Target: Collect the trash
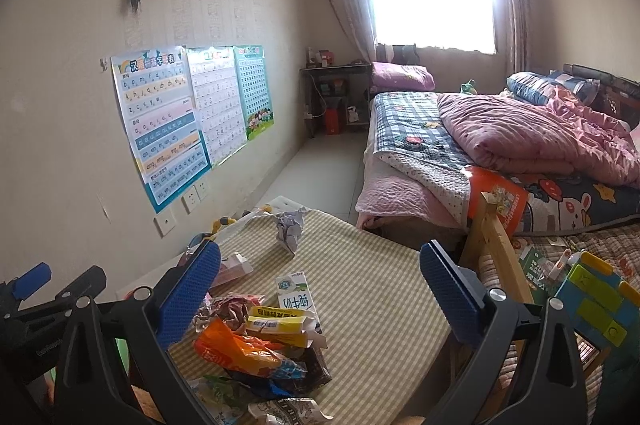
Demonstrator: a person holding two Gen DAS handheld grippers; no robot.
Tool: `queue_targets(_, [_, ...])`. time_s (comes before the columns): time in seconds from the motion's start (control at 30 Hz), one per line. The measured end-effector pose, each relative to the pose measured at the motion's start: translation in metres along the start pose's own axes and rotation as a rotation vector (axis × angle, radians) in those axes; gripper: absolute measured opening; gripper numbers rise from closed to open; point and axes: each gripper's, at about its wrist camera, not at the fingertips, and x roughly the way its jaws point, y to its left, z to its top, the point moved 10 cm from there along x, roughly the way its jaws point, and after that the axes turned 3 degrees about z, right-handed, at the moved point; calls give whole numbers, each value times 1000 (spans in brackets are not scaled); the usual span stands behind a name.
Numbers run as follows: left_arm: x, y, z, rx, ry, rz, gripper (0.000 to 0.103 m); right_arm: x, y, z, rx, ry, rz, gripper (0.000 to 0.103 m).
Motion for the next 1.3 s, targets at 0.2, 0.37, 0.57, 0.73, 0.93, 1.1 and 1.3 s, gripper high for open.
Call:
queue_targets(0.2, [-2,0,1,5,-17,11,99,0,1,0,-2,2,-1,96])
queue_targets(0.37, [-1,-1,0,6,-12,3,99,0,2,-1,-7,7,-1,96])
queue_targets(0.57, [2,1,0,-3,-3,0,99,1,2,-1,-6,10,-2,96])
queue_targets(0.73, [3,1,0,-3,1,-6,99,3,3,-2,-6,15,-2,96])
queue_targets(0.93, [4,1,-1,-1,5,-2,99,3,3,-2,-5,15,-4,96])
queue_targets(1.1, [6,0,-2,1,10,-1,99,5,2,-3,-4,18,-6,96])
queue_targets(1.3, [7,0,-2,0,11,0,99,6,1,-4,-4,22,-10,96])
